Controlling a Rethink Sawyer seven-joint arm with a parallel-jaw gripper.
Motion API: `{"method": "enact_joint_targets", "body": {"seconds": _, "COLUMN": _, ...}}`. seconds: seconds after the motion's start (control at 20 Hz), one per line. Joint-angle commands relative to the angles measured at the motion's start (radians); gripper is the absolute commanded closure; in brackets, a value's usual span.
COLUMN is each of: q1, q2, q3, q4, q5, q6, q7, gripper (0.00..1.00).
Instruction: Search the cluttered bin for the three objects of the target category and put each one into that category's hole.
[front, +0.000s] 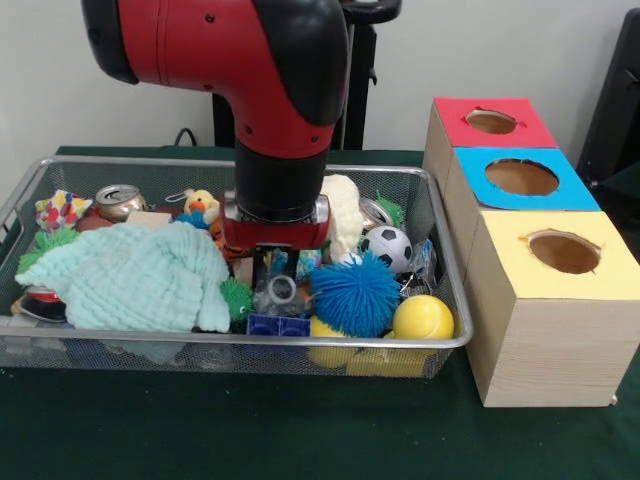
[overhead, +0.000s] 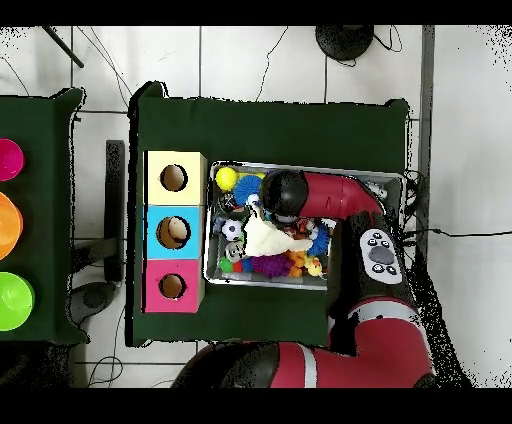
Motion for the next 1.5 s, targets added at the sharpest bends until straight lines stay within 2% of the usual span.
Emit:
{"method": "enact_joint_targets", "body": {"seconds": 0.05, "q1": -0.067, "q2": -0.08, "q3": 0.08, "q4": 0.109, "q5": 0.001, "q6": -0.061, "q7": 0.02, "gripper": 1.0}}
{"method": "enact_joint_targets", "body": {"seconds": 0.15, "q1": -0.128, "q2": -0.129, "q3": 0.11, "q4": 0.135, "q5": 0.021, "q6": 0.016, "q7": -0.058, "gripper": 1.0}}
{"method": "enact_joint_targets", "body": {"seconds": 0.3, "q1": -0.158, "q2": -0.049, "q3": 0.151, "q4": -0.002, "q5": -0.001, "q6": 0.079, "q7": -0.134, "gripper": 1.0}}
{"method": "enact_joint_targets", "body": {"seconds": 0.4, "q1": -0.153, "q2": -0.045, "q3": 0.159, "q4": -0.012, "q5": -0.01, "q6": 0.079, "q7": -0.118, "gripper": 1.0}}
{"method": "enact_joint_targets", "body": {"seconds": 0.55, "q1": -0.155, "q2": -0.163, "q3": 0.146, "q4": 0.091, "q5": 0.0, "q6": 0.099, "q7": -0.081, "gripper": 1.0}}
{"method": "enact_joint_targets", "body": {"seconds": 0.65, "q1": -0.175, "q2": -0.2, "q3": 0.15, "q4": 0.07, "q5": 0.002, "q6": 0.175, "q7": -0.122, "gripper": 1.0}}
{"method": "enact_joint_targets", "body": {"seconds": 0.75, "q1": -0.183, "q2": -0.164, "q3": 0.166, "q4": 0.006, "q5": -0.008, "q6": 0.213, "q7": -0.15, "gripper": 1.0}}
{"method": "enact_joint_targets", "body": {"seconds": 0.9, "q1": -0.169, "q2": -0.131, "q3": 0.178, "q4": -0.033, "q5": -0.008, "q6": 0.235, "q7": -0.129, "gripper": 1.0}}
{"method": "enact_joint_targets", "body": {"seconds": 1.3, "q1": -0.102, "q2": -0.311, "q3": 0.143, "q4": 0.047, "q5": 0.033, "q6": 0.391, "q7": -0.037, "gripper": 1.0}}
{"method": "enact_joint_targets", "body": {"seconds": 1.5, "q1": -0.092, "q2": -0.359, "q3": 0.133, "q4": 0.077, "q5": 0.039, "q6": 0.42, "q7": -0.023, "gripper": 1.0}}
